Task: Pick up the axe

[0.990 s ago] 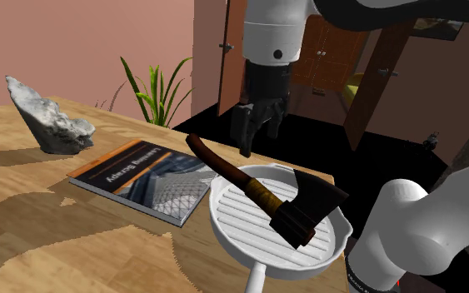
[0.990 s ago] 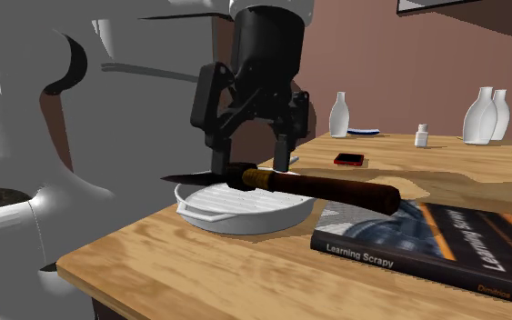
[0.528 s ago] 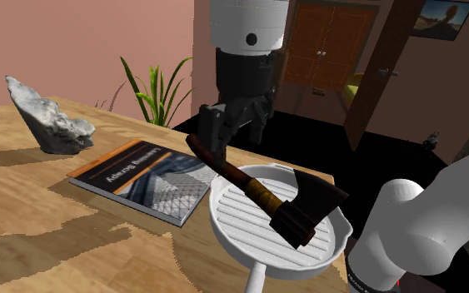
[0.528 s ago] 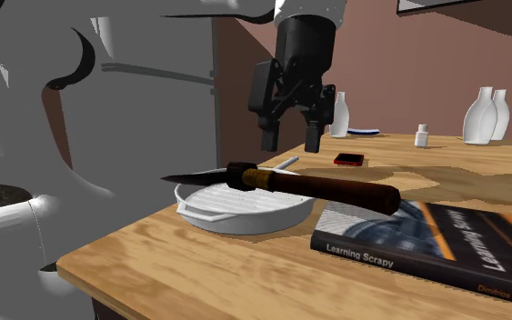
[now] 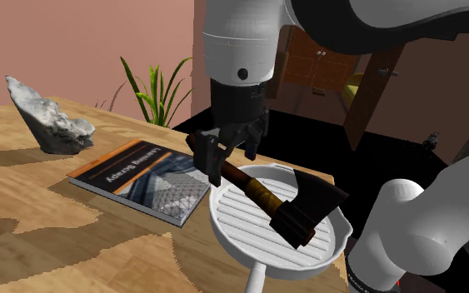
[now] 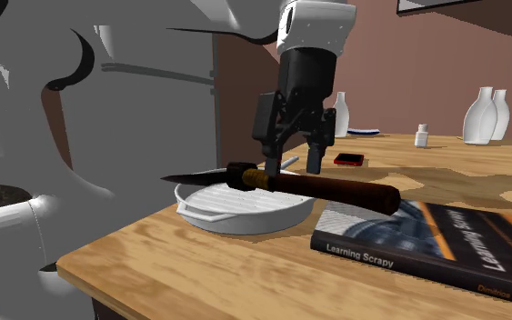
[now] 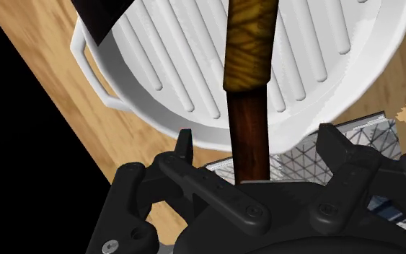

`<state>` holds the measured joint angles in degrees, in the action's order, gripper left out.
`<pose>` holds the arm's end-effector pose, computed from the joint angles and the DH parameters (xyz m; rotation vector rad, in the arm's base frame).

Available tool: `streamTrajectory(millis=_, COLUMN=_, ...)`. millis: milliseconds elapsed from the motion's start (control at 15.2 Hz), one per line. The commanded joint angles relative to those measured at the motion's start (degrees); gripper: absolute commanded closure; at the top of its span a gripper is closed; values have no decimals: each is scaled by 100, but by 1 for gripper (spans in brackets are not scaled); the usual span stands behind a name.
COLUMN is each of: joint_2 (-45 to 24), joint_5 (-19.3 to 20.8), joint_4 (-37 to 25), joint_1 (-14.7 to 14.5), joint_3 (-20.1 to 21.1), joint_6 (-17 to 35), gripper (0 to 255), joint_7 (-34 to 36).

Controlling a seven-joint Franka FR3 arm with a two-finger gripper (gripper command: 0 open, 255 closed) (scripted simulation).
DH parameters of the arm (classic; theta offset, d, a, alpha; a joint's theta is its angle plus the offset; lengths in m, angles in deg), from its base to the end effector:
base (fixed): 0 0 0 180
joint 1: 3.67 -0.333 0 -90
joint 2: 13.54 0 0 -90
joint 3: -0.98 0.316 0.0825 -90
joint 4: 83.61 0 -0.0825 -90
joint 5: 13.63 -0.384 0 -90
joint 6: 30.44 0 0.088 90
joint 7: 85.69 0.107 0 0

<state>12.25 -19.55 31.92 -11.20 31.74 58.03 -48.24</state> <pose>0.3009 0.3047 0.5965 2.9973 -0.0605 0.0141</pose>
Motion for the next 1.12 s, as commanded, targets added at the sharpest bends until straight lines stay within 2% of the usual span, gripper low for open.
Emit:
streamTrajectory(millis=0, joint_2=-1, joint_5=0, joint_4=29, joint_1=0, joint_3=2, joint_6=33, gripper=255, joint_7=-2)
streamTrajectory(millis=594, joint_2=6, joint_5=-4, joint_4=33, joint_1=-3, joint_3=3, joint_6=29, gripper=255, joint_7=1)
streamTrajectory(millis=1056, joint_2=-129, joint_5=70, joint_4=-618, joint_1=48, joint_3=-24, joint_6=-497, gripper=255, joint_7=5)
